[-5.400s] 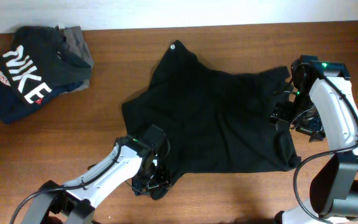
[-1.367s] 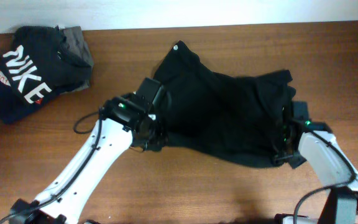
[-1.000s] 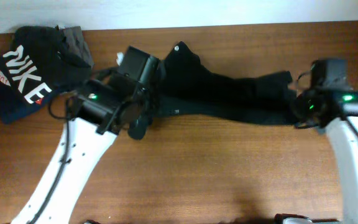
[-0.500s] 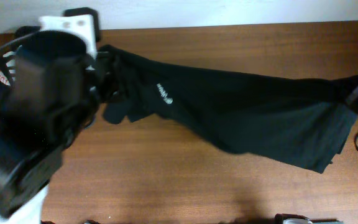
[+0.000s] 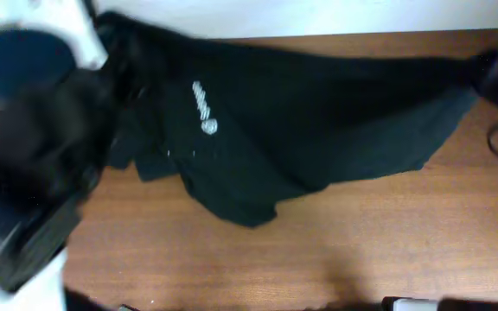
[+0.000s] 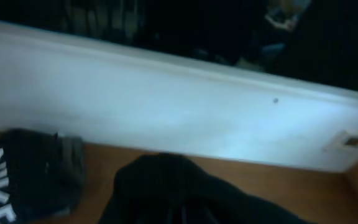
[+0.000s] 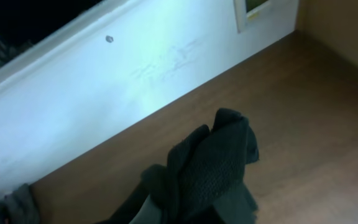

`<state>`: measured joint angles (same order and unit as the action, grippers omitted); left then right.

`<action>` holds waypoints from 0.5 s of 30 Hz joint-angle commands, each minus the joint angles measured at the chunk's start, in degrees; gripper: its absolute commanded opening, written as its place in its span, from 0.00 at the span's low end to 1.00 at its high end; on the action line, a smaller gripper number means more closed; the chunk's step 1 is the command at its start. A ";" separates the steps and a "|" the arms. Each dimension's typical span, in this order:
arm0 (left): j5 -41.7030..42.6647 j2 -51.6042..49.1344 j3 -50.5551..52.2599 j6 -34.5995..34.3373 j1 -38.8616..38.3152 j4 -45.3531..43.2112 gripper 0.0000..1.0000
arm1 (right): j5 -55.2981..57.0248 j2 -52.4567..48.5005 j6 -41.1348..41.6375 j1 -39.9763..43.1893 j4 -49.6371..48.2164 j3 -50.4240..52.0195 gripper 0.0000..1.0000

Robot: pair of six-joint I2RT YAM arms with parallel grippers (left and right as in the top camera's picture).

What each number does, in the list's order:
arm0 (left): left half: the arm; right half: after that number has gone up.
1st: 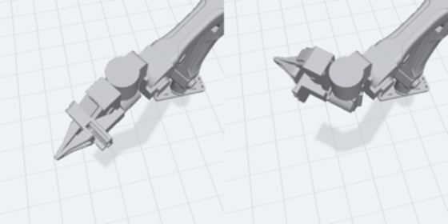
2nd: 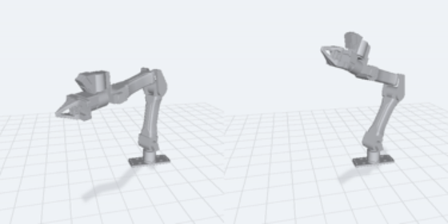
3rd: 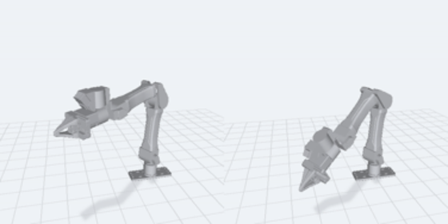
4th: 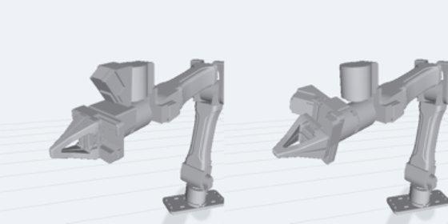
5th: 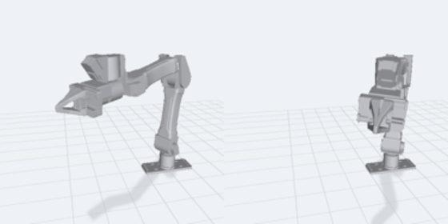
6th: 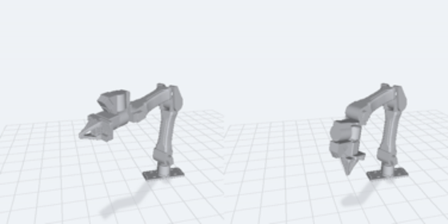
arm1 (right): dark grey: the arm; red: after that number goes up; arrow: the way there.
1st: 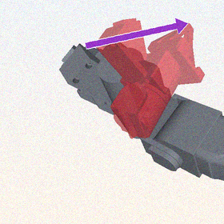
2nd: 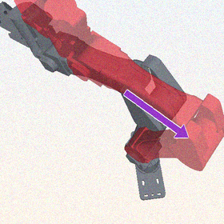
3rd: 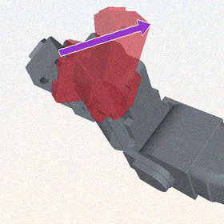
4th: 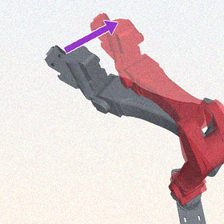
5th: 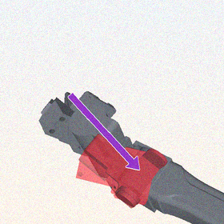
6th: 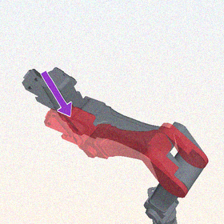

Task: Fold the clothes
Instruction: 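Lift the garment by the hem with both grippers toward the back, then lower the garment back onto the table center with both grippers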

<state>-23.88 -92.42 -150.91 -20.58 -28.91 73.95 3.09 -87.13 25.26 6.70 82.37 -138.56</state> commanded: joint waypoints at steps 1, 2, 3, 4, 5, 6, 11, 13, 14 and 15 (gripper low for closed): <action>-5.75 -7.98 -0.26 5.53 1.03 -6.08 0.01 | -2.12 -6.54 -0.42 -0.26 -4.37 -0.26 0.06; -5.77 -10.43 -0.26 6.58 1.75 -8.98 0.01 | -3.48 -8.37 -0.42 -0.26 -6.45 -0.26 0.07; -5.77 -12.39 -0.26 7.85 2.32 -11.98 0.01 | -5.01 -10.12 -0.42 -0.26 -8.66 -0.26 0.07; -5.75 -14.51 -0.26 9.44 2.95 -15.43 0.01 | -6.60 -11.78 -0.42 -0.26 -10.97 -0.26 0.07; -5.75 -16.35 -0.26 11.19 3.61 -19.04 0.01 | -8.39 -13.42 -0.42 -0.26 -13.57 -0.26 0.07; -5.77 -18.51 -0.26 13.51 4.44 -23.69 0.01 | -10.54 -14.93 -0.42 -0.26 -16.37 -0.26 0.07; -6.03 -21.07 -0.31 16.65 6.49 -30.34 0.01 | -14.29 -16.35 -0.96 0.98 -22.16 -0.39 0.15; -6.19 -20.13 -0.44 17.33 7.21 -30.03 0.01 | -14.25 -15.78 -2.29 1.79 -21.20 -0.42 0.13; -6.21 -19.43 -0.44 17.44 7.48 -28.15 0.01 | -14.19 -15.56 -2.38 2.05 -19.21 -0.42 0.08; -6.19 -19.15 -0.44 17.42 7.63 -26.86 0.01 | -13.92 -15.54 -2.38 2.05 -18.18 -0.42 0.04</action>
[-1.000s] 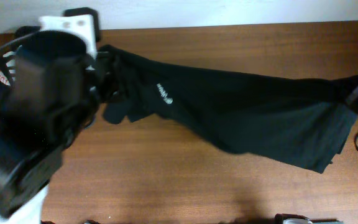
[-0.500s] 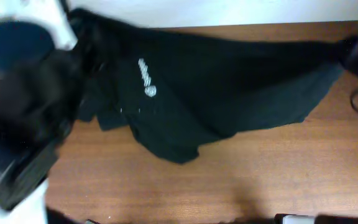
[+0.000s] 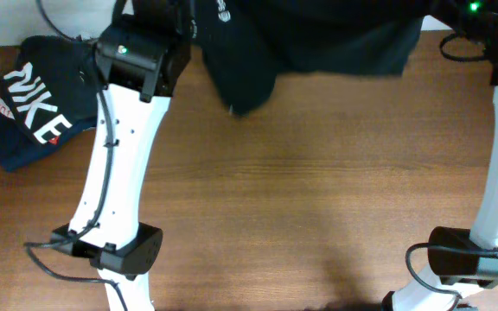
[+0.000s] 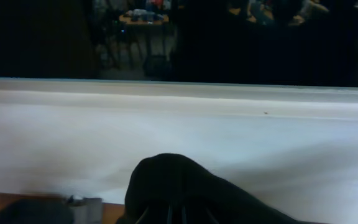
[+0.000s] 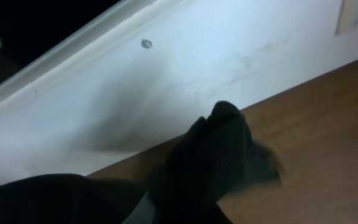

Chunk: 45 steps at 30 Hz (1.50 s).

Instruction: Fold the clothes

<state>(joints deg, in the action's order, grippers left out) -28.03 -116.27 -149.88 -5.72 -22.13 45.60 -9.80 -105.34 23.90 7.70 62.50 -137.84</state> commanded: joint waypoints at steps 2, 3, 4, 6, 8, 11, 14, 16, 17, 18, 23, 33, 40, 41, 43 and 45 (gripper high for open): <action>-1.99 5.38 -1.46 2.10 0.92 7.65 0.01 | 0.20 2.64 -1.05 1.03 5.81 -1.09 0.04; -1.99 5.40 -1.46 1.01 0.92 10.86 0.01 | 0.37 2.62 -1.03 0.98 7.43 -0.92 0.04; -1.70 5.40 -1.44 -1.62 0.92 15.85 0.01 | 0.33 2.56 -1.03 0.98 9.75 -0.31 0.04; -0.09 4.94 -1.05 -5.79 0.92 22.93 0.01 | 0.33 2.54 -1.22 0.98 12.81 0.68 0.04; 3.04 3.78 -0.52 -11.26 0.92 32.83 0.02 | 0.31 2.54 -1.60 0.87 18.16 2.84 0.04; 9.33 1.49 1.79 -16.06 0.92 43.39 0.05 | -0.07 2.54 -4.83 0.83 24.68 7.17 0.04; 12.79 -0.74 4.20 -16.20 0.92 48.70 0.06 | -0.09 2.54 -5.79 0.37 28.22 12.81 0.04; 16.87 -2.14 7.28 -15.39 0.92 51.10 0.30 | -0.09 2.54 -8.13 -0.68 28.83 17.90 0.12; 21.05 -2.14 10.99 -15.06 0.92 51.10 0.55 | -0.09 2.54 -10.29 -1.49 29.00 22.10 0.50; 22.84 -2.14 12.96 -15.04 0.92 51.10 0.56 | -0.04 2.54 -10.64 -1.75 28.98 23.93 0.64; 25.18 -2.14 22.32 -15.04 0.92 51.10 0.76 | -0.09 2.54 -11.23 -2.10 27.71 31.67 0.79; 26.80 -2.14 25.92 -13.88 0.92 49.92 0.99 | -0.07 2.64 -11.28 -2.08 26.47 31.67 0.93; 27.98 -2.25 37.99 -13.79 0.92 42.64 0.99 | -0.07 2.64 -11.50 -2.12 25.99 31.93 0.97; 28.57 -2.25 40.24 -13.77 0.92 41.29 0.99 | -0.07 2.64 -11.50 -2.12 25.99 31.93 0.97; 28.79 -2.25 43.15 -13.77 0.92 38.66 0.97 | -0.07 2.64 -11.50 -2.12 25.97 31.93 0.96; 30.14 -2.25 47.32 -14.05 0.92 33.64 0.93 | -0.09 2.64 -11.50 -2.14 25.97 31.93 0.97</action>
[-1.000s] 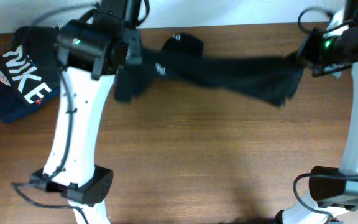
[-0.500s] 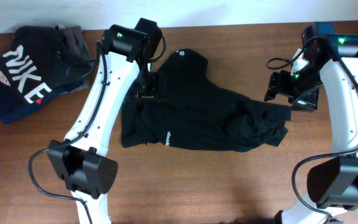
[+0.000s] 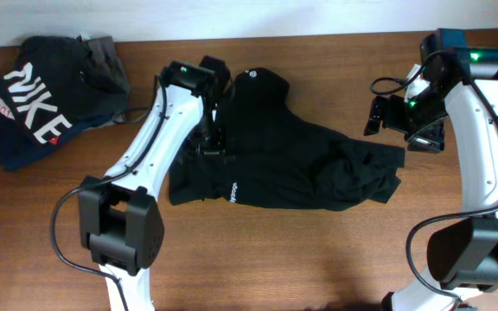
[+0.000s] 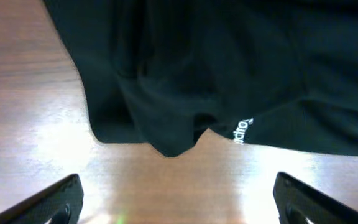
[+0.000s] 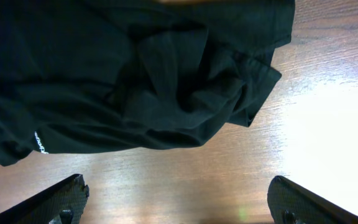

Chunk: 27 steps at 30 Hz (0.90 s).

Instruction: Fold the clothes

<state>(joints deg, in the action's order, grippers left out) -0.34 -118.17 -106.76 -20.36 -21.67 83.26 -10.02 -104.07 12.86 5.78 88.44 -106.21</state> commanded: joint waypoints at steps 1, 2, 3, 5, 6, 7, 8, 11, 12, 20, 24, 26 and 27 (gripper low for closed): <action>4.37 -0.35 6.03 -1.11 0.46 -6.40 0.89 | 0.13 1.38 -0.46 -0.22 0.02 0.31 0.97; 5.95 -0.35 7.19 -2.89 0.46 -7.85 0.84 | 0.13 1.38 -0.44 -0.22 0.02 0.31 0.97; 6.88 -0.37 7.89 -3.61 0.46 -8.76 0.83 | 0.13 1.38 -0.46 -0.22 0.02 0.31 0.97; 8.37 -0.37 9.60 -5.84 0.39 -10.67 0.81 | 0.13 1.38 -0.44 -0.22 0.02 0.31 0.96; 8.28 -0.39 9.97 -7.02 0.35 -10.86 0.81 | 0.13 1.38 -0.46 -0.22 0.04 0.31 0.96; 8.28 -0.39 10.29 -7.52 0.35 -11.26 0.81 | 0.13 1.38 -0.44 -0.22 0.02 0.31 0.97; 8.24 -0.39 10.36 -7.74 0.35 -11.58 0.81 | 0.13 1.38 -0.46 -0.22 0.02 0.31 0.97; 7.85 -0.39 10.36 -8.81 0.44 -13.51 0.81 | 0.13 1.38 -0.46 -0.22 -0.13 0.31 0.97; 7.54 -0.46 10.36 -8.96 0.50 -14.32 0.81 | 0.15 1.38 -0.46 -0.22 -0.22 0.31 0.97; -3.52 -1.31 10.36 -6.45 0.87 -19.54 0.81 | 0.17 1.38 -0.66 -0.22 -0.22 0.31 0.97; -5.55 -1.29 10.36 -2.95 1.11 -21.44 0.81 | 0.17 1.38 -0.66 -0.22 -0.28 0.31 0.97; -5.49 -1.31 10.36 -1.36 1.20 -22.21 0.81 | 0.15 1.38 -0.66 -0.22 -0.52 0.31 0.97; -5.51 -1.31 10.36 -1.36 1.22 -22.23 0.81 | 0.15 1.38 -0.66 -0.22 -0.61 0.31 0.97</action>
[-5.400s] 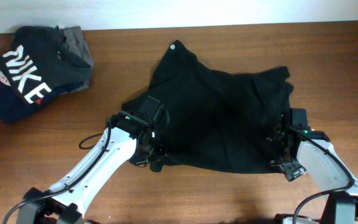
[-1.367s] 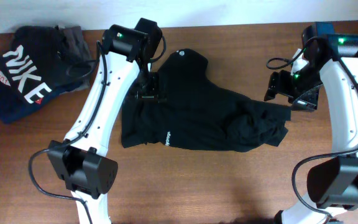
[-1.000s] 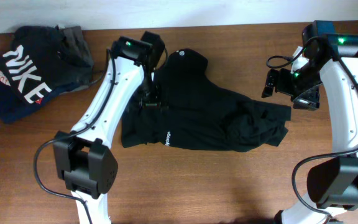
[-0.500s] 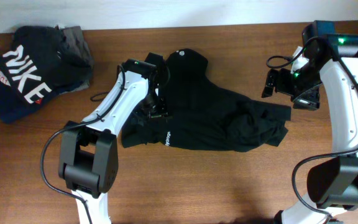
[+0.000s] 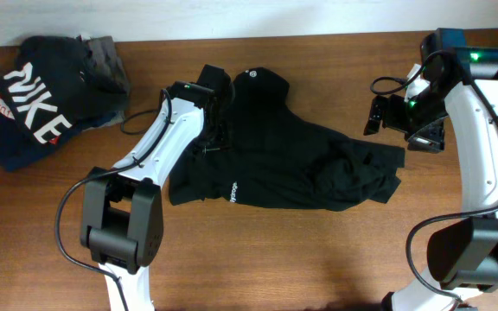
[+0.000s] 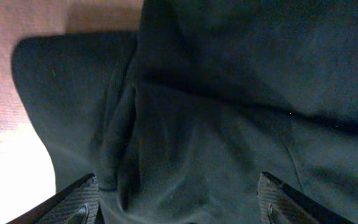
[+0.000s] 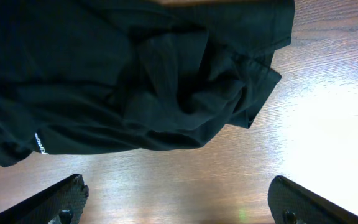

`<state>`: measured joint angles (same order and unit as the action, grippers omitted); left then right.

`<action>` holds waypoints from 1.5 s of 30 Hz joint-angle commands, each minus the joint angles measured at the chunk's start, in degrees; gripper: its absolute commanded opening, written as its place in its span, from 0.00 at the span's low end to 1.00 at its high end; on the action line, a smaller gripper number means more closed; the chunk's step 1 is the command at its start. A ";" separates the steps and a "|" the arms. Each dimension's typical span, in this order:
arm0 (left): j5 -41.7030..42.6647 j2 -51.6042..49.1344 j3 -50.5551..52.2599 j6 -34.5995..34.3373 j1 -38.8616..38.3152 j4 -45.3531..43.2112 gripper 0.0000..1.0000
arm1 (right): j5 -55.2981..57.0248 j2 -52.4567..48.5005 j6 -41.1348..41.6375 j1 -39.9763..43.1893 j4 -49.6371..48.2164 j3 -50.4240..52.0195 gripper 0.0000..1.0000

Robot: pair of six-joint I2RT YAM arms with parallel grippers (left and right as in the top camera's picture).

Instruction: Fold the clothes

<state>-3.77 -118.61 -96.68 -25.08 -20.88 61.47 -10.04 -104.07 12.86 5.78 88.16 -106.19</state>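
Note:
A black garment [image 5: 292, 164] lies crumpled across the middle of the wooden table [image 5: 318, 259], with small white lettering near its front edge. My left gripper [image 5: 213, 130] is over its left part. In the left wrist view that gripper [image 6: 179, 211] is open, close above the dark folds [image 6: 216, 112], with nothing between its fingers. My right gripper [image 5: 393, 117] hovers by the garment's right end. In the right wrist view it [image 7: 182, 208] is open over bare wood, the bunched cloth [image 7: 135, 74] lying beyond its fingertips.
A pile of dark clothes with white NIKE lettering [image 5: 33, 108] sits at the table's far left corner, a grey piece [image 5: 102, 52] on its right side. The white wall runs along the table's far edge. Both arms' bases stand at the near edge.
My left gripper has moved from over the garment's front left edge to close above its folds further in, still open. The right gripper and the garment are unchanged.
At first both grippers were shut on the black garment and held it spread above the table. Then they held it near the far wall. By 0.9 s ago it lay crumpled on the table with both grippers open. The left one is now low over it.

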 commanded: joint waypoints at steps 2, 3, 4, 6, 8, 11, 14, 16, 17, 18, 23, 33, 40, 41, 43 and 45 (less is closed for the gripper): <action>-1.51 -1.22 0.28 4.44 0.44 -0.39 0.80 | 0.17 1.38 -0.66 -0.22 -0.37 0.28 0.97; -0.92 -1.55 0.28 4.76 0.42 -0.35 0.79 | 0.17 1.38 -0.66 -0.22 -0.37 0.28 0.97; 0.46 -2.21 0.28 5.31 0.42 -0.35 0.78 | 0.17 1.38 -0.66 -0.22 -0.37 0.28 0.97; 4.55 -4.00 0.28 5.42 0.42 0.26 0.64 | 0.17 1.38 -0.63 -0.22 -0.35 0.28 0.97; 6.01 -4.70 0.28 5.40 0.42 0.81 0.51 | 0.17 1.38 -0.66 -0.22 -0.35 0.28 0.97; 5.95 -4.61 0.26 5.31 0.33 1.33 0.31 | 0.17 1.38 -0.66 -0.22 -0.35 0.28 0.97; 5.95 -4.22 0.26 5.22 0.33 2.36 0.24 | 0.17 1.38 -0.63 -0.22 -0.37 0.31 0.97; 5.90 -3.45 0.24 5.22 0.33 3.65 0.08 | 0.17 1.38 -0.63 -0.22 -0.35 0.35 0.97; 5.90 -2.86 0.22 5.25 0.33 4.22 0.01 | 0.15 1.38 -0.63 -0.22 -0.33 0.61 0.97; 5.86 -2.21 0.22 5.25 0.33 4.61 0.01 | 0.15 1.38 -0.63 -0.22 -0.26 0.96 0.97; 5.68 1.05 0.22 5.22 0.33 5.40 0.01 | -0.04 1.38 -0.55 -1.09 -0.57 7.65 0.97; 3.45 14.93 0.22 5.25 0.31 7.65 0.01 | -7.78 1.38 1.81 -2.86 -16.26 24.83 0.97; 3.34 27.08 0.22 5.25 0.33 11.54 0.01 | -9.38 1.38 2.62 -2.89 -17.11 24.98 0.97; 3.37 28.02 0.22 5.25 0.31 12.68 0.01 | -10.23 1.38 2.60 -2.86 -17.11 24.98 0.97; 3.34 28.79 0.22 5.25 0.31 14.62 0.01 | -10.58 1.38 2.62 -2.89 -17.40 24.98 0.98; 3.34 28.70 0.22 5.27 0.33 16.15 0.05 | -10.58 1.38 2.62 -2.89 -17.86 25.00 0.98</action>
<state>0.60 -89.97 -96.42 -20.12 -20.82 76.07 -19.05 -103.70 15.03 3.27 70.81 -81.45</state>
